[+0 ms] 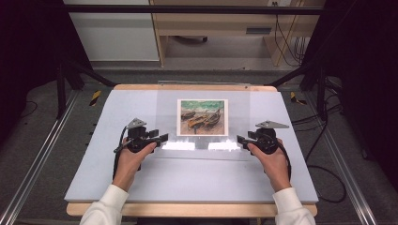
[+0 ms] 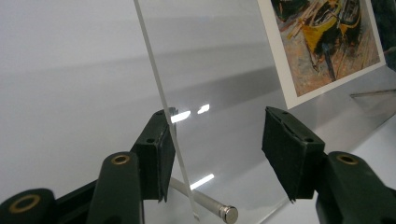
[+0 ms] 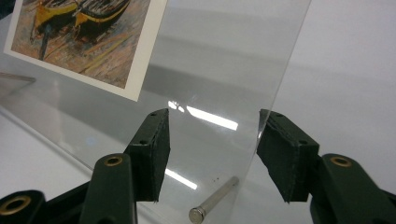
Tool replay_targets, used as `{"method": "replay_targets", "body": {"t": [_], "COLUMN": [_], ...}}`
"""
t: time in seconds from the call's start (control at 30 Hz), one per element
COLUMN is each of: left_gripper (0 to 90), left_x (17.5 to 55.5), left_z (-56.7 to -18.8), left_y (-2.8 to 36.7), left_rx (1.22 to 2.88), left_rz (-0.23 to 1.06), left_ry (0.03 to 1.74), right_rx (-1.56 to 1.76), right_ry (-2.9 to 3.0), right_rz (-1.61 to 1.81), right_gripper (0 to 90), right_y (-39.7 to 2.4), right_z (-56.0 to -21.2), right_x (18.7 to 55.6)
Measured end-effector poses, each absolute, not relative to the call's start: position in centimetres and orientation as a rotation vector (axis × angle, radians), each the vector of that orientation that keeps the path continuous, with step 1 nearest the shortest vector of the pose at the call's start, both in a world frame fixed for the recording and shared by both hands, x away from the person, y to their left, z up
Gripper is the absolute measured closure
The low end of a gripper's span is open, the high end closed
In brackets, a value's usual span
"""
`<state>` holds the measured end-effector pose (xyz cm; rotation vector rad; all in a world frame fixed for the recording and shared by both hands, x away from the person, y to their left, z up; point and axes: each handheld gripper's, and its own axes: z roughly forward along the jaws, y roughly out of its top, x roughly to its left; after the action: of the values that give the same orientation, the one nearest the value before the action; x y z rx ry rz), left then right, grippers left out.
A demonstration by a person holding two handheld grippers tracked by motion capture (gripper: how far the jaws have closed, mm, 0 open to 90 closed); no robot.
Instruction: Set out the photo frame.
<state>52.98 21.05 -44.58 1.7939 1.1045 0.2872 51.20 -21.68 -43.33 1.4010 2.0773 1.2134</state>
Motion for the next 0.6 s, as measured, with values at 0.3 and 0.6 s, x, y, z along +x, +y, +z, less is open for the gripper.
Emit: {"method": "replay_targets", "body": {"t": [0.3, 0.6], "left_gripper": [48.4, 52.2], "left_x": [51.9, 50.9], "left_z": [-44.7, -44.7], "left_y": [21.1, 21.2], "left_rx": [1.806, 1.828], "left_rz": [0.314, 0.337], "left_ry": [1.101, 1.102], "right_rx": [1.389, 1.381], "right_ry": [2.074, 2.071], "right_rz": [1.196, 1.190], "right_gripper": [51.3, 58.1], "right_y": [-21.7, -21.9], "right_z": [-43.3, -43.3], "right_x": [50.2, 49.2]}}
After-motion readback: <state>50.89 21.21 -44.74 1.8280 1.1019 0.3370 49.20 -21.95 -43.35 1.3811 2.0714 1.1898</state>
